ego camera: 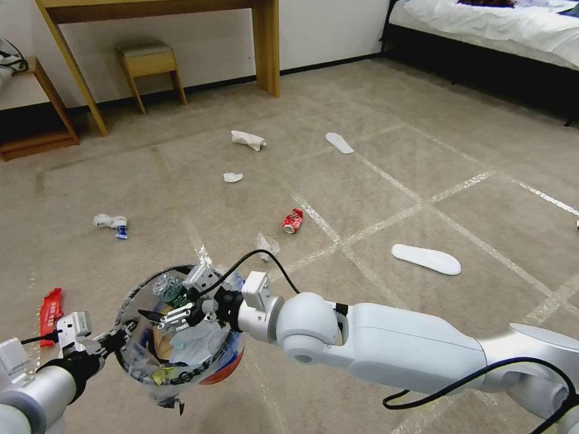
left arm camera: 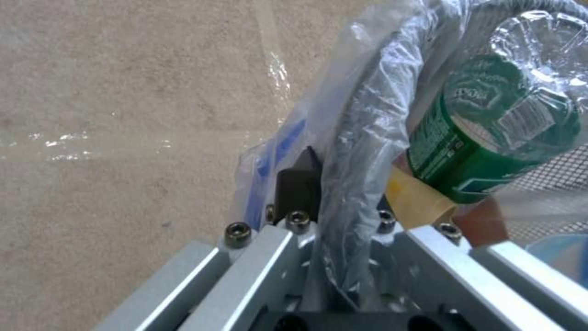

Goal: Pick up the trash bin and place the garbage on the floor into it.

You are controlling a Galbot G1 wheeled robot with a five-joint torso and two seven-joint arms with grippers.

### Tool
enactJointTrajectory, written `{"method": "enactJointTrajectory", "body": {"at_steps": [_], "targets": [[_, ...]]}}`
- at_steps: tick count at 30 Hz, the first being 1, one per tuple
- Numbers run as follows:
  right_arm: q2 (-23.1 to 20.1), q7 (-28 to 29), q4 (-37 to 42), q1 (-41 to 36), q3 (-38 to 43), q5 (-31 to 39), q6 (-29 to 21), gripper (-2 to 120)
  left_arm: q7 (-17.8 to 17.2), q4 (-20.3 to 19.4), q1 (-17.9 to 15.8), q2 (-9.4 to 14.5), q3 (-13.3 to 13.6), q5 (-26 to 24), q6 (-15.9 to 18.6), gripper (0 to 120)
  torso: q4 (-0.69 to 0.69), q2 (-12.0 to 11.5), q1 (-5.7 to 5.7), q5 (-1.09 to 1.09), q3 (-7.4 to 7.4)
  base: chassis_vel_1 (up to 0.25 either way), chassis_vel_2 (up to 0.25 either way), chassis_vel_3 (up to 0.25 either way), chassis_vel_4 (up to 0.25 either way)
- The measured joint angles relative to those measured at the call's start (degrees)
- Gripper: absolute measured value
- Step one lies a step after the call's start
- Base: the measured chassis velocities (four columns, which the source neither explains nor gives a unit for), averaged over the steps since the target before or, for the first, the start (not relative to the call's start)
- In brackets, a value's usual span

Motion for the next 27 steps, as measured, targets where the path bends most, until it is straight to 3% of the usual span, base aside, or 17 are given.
{"method": "enactJointTrajectory", "body": {"at_steps": [10,16,24,26,27], "targets": [[0.1,0.0,2.0,1.3,5.5,2.0,-0.2,100,0.0,-0.1,0.1,-0.1,-0.1,0.1,0.0,1,0.0,0.0,0.0,0.0,0.0,0.0,0.0,0.0,0.0],[-2.1,0.0,3.3,1.5,11.3,3.2,-0.3,100,0.0,-0.4,0.6,0.0,-0.8,0.1,0.0,1,0.01,0.0,0.0,0.0,0.0,0.0,0.0,0.0,0.0],[-7.3,0.6,4.4,-3.1,26.3,3.7,0.4,100,0.1,-0.5,1.0,0.1,-2.3,0.0,0.0,1,0.01,0.0,0.0,0.01,0.0,0.0,0.0,0.0,0.0],[-10.6,0.5,5.4,-9.5,36.0,2.5,1.9,100,0.2,-0.3,1.1,0.2,-2.7,0.2,0.0,1,-0.01,0.0,0.0,0.02,0.0,0.0,0.0,0.0,0.0],[-10.6,0.5,5.4,-9.5,36.0,2.5,1.9,100,0.2,-0.3,1.1,0.2,-2.7,0.2,0.0,1,-0.01,0.0,0.0,0.02,0.0,0.0,0.0,0.0,0.0]]}}
